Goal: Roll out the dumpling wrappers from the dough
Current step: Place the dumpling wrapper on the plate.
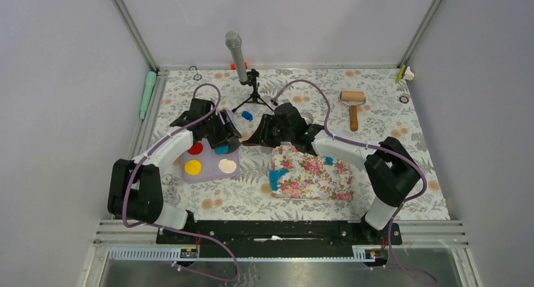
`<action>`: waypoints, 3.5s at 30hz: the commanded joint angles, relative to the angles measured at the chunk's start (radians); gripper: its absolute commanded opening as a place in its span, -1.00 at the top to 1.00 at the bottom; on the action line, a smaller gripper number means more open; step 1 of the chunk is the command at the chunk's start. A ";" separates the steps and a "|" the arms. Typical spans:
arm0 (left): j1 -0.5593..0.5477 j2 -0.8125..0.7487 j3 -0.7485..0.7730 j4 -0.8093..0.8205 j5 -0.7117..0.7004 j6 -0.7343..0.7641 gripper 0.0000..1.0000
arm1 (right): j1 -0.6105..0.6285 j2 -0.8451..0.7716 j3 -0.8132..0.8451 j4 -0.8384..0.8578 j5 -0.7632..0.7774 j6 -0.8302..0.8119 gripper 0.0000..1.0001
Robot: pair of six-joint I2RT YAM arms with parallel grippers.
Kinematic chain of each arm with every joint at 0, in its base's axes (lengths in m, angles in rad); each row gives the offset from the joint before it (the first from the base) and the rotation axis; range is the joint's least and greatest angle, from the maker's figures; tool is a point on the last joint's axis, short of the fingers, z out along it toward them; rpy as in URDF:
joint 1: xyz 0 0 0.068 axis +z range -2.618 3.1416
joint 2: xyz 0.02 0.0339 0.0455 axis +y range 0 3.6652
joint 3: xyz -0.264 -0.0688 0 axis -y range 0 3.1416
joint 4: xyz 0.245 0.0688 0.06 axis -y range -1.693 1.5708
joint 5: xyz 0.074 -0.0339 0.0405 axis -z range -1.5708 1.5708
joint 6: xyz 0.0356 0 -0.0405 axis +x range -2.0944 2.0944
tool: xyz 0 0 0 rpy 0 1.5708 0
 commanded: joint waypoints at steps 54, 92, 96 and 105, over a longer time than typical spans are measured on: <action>0.007 0.107 0.014 0.200 -0.003 -0.080 -0.30 | 0.025 0.092 0.123 -0.006 0.063 -0.004 1.00; -0.004 0.146 0.111 -0.005 -0.152 -0.025 -0.27 | 0.027 0.064 0.099 0.000 0.100 -0.025 1.00; -0.003 0.136 0.120 -0.014 -0.151 -0.022 -0.27 | 0.027 0.062 0.093 0.015 0.101 -0.029 1.00; -0.003 0.104 0.136 -0.026 -0.136 -0.024 -0.27 | 0.028 0.073 0.118 -0.002 0.128 -0.058 1.00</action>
